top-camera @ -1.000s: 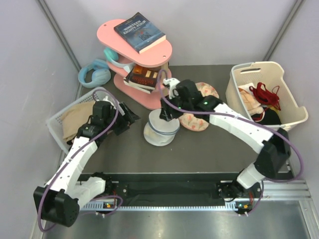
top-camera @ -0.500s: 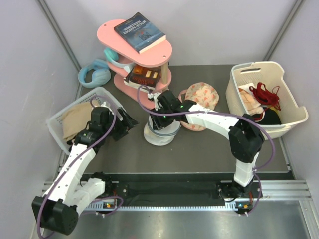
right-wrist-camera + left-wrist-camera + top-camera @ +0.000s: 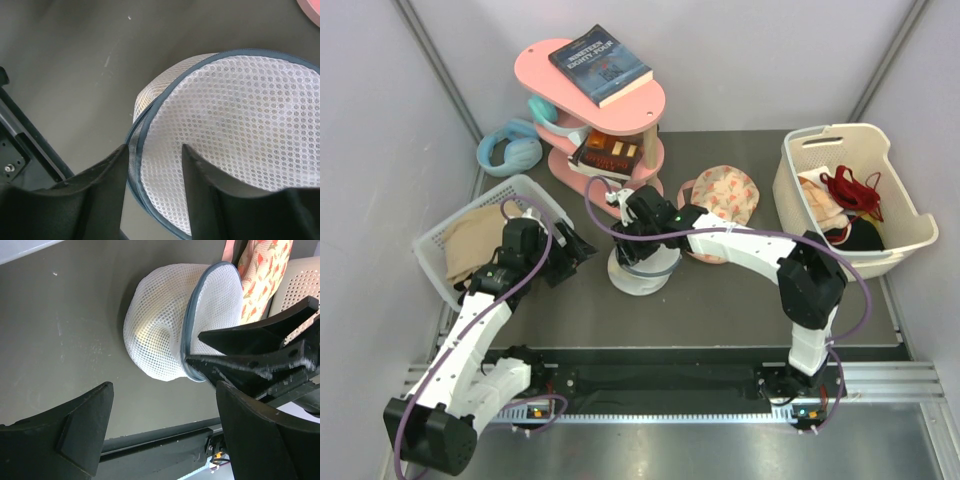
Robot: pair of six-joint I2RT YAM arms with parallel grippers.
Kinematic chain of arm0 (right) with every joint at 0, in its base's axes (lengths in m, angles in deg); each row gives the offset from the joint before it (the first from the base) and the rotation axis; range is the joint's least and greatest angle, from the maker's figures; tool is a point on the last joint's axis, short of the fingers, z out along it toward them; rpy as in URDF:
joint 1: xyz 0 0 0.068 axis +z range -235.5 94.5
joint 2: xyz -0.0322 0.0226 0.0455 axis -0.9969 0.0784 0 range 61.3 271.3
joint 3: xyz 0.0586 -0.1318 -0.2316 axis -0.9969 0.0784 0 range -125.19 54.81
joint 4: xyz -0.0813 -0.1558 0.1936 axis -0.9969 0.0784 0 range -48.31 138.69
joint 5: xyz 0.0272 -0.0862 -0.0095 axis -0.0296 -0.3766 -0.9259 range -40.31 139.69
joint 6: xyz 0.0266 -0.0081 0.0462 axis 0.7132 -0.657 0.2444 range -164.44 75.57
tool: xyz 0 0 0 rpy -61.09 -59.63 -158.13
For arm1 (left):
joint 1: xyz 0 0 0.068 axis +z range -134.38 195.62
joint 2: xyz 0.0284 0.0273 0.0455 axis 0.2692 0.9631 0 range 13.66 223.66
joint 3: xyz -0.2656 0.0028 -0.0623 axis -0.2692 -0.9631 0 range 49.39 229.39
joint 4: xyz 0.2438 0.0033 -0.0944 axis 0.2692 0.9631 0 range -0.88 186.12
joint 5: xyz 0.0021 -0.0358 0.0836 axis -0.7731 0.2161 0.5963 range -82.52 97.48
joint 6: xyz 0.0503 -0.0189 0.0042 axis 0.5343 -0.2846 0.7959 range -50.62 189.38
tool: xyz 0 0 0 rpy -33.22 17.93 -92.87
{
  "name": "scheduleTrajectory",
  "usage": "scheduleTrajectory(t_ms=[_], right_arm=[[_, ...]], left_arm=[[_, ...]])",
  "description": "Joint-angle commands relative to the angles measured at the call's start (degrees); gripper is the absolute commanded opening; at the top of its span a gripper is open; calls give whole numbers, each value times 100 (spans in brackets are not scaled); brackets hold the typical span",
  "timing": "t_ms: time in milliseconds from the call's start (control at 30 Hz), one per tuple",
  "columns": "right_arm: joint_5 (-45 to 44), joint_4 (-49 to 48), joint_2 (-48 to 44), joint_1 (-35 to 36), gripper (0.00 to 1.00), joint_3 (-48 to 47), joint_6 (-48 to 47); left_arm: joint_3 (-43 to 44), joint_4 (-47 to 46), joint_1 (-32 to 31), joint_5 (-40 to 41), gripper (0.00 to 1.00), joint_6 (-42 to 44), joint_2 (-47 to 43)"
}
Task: Unzip the laundry bag and remove the bra
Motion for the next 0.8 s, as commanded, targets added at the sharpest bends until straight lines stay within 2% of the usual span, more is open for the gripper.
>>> scheduleTrajectory(t_ms=[0,233,367,533,767], right_arm=[[-115,-64,103,57,38,-226,-60],[-291,50,217,66,20,-217,-60],[-273,59,121,57,0,-208,62],[-221,33,-291,13,0,-270,238],[-45,-55,-766,-92,0,-60,589]], left_arm=[[-7,6,33,84,88,12,-113],[-24,-213,25,-231,86,153,36],[-209,-608,-72,-399,81,47,352],[-227,-1153,-625,-162,75,-146,774],[-200,-1479,-784,-47,68,-260,1319]])
